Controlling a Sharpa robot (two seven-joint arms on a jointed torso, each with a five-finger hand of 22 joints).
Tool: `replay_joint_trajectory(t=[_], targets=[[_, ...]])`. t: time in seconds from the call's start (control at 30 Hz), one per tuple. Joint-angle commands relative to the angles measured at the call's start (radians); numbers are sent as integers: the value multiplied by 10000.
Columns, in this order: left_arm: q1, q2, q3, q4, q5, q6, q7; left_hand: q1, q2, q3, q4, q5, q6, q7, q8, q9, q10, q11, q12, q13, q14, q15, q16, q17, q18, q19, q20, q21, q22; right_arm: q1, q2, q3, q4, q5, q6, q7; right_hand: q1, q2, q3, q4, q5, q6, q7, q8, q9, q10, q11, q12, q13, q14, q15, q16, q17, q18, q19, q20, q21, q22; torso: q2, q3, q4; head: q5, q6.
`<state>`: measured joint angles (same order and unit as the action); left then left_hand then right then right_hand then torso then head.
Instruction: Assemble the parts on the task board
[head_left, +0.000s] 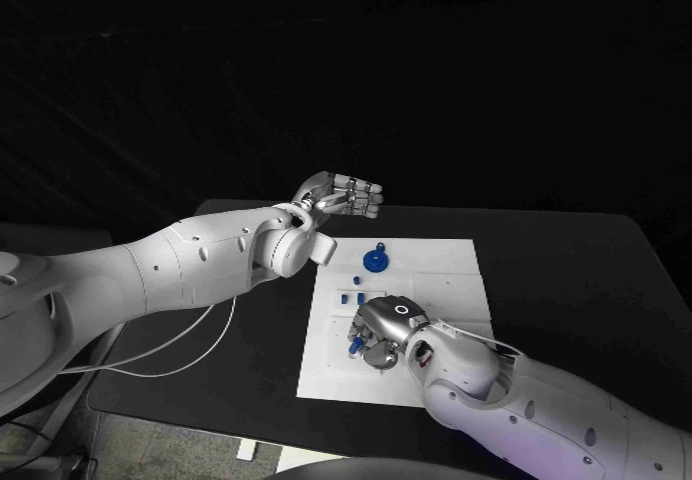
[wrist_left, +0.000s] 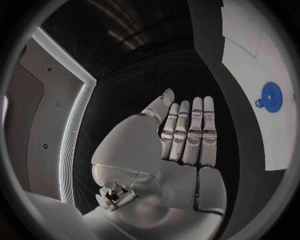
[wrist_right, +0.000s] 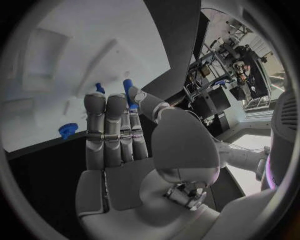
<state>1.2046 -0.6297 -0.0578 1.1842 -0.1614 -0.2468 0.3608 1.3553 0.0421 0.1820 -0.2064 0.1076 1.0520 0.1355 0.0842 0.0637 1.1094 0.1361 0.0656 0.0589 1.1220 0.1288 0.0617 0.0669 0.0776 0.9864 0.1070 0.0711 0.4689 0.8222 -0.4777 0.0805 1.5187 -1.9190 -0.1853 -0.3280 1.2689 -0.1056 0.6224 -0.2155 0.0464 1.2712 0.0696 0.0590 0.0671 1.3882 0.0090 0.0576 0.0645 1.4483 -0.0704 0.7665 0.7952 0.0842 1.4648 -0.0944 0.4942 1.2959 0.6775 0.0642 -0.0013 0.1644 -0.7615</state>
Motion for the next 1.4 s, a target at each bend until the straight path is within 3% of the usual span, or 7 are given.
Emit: replay_joint_trajectory(t=[0.03, 0.27, 0.63, 1.17, 1.4], targets=[[9, 27, 8, 10, 46, 150, 54, 8, 61, -39, 15, -44, -36, 34, 39, -6, -65, -24, -39, -11, -79, 9, -12, -11, 87, 86, 8, 21, -10, -19, 45, -16, -61, -238, 165, -68, 12, 98, 15, -40, 21, 87, 45, 55, 58, 74, 12, 41, 4, 12, -43, -56, 11, 134, 457, -54, 24, 14, -3, 0, -9, 28, -23], [9, 31, 8, 8, 46, 156, 52, 8, 61, -39, 15, -44, -36, 34, 39, -6, -65, -24, -39, -11, -79, 9, -12, -11, 87, 86, 8, 21, -10, -30, 96, -51, -176, -283, 238, -75, -3, 112, 21, -65, 20, 85, 45, 54, 58, 74, 12, 41, 3, 18, -43, -64, 22, 138, 456, -52, 19, 29, -2, 2, -11, 26, -35], [9, 40, 8, 12, 46, 160, 44, -2, 56, -52, 32, -48, -40, 38, 44, -6, -76, -19, -38, -10, -88, 13, -12, -11, 86, 95, 15, 20, -71, -76, 192, -195, -318, -281, 345, -56, -16, 123, 19, -87, 20, 84, 45, 55, 58, 75, 12, 41, 4, 19, -44, -72, 29, 141, 457, -52, 10, 34, -1, 3, -7, 56, -81], [9, 68, 7, 6, 46, 175, 34, -2, 56, -52, 32, -48, -40, 38, 44, -6, -76, -19, -38, -10, -88, 13, -12, -11, 86, 95, 15, 20, -71, -81, 277, -239, -474, -355, 623, -214, -41, 152, 21, -128, 21, 66, 53, 52, 56, 55, 21, 39, 3, 15, -41, -97, 37, 146, 449, -48, -47, 29, -2, -6, -18, 64, -87], [9, 73, 7, 2, 46, 184, 25, -2, 56, -52, 32, -48, -40, 38, 44, -6, -76, -19, -38, -10, -88, 13, -12, -11, 86, 95, 15, 20, -71, -82, 319, -256, -477, -372, 352, -175, -39, 154, 11, -152, 21, 79, 47, 56, 58, 69, 16, 42, 5, 18, -41, -100, 46, 146, 458, -49, -15, 45, -2, -3, -11, 71, -84]])
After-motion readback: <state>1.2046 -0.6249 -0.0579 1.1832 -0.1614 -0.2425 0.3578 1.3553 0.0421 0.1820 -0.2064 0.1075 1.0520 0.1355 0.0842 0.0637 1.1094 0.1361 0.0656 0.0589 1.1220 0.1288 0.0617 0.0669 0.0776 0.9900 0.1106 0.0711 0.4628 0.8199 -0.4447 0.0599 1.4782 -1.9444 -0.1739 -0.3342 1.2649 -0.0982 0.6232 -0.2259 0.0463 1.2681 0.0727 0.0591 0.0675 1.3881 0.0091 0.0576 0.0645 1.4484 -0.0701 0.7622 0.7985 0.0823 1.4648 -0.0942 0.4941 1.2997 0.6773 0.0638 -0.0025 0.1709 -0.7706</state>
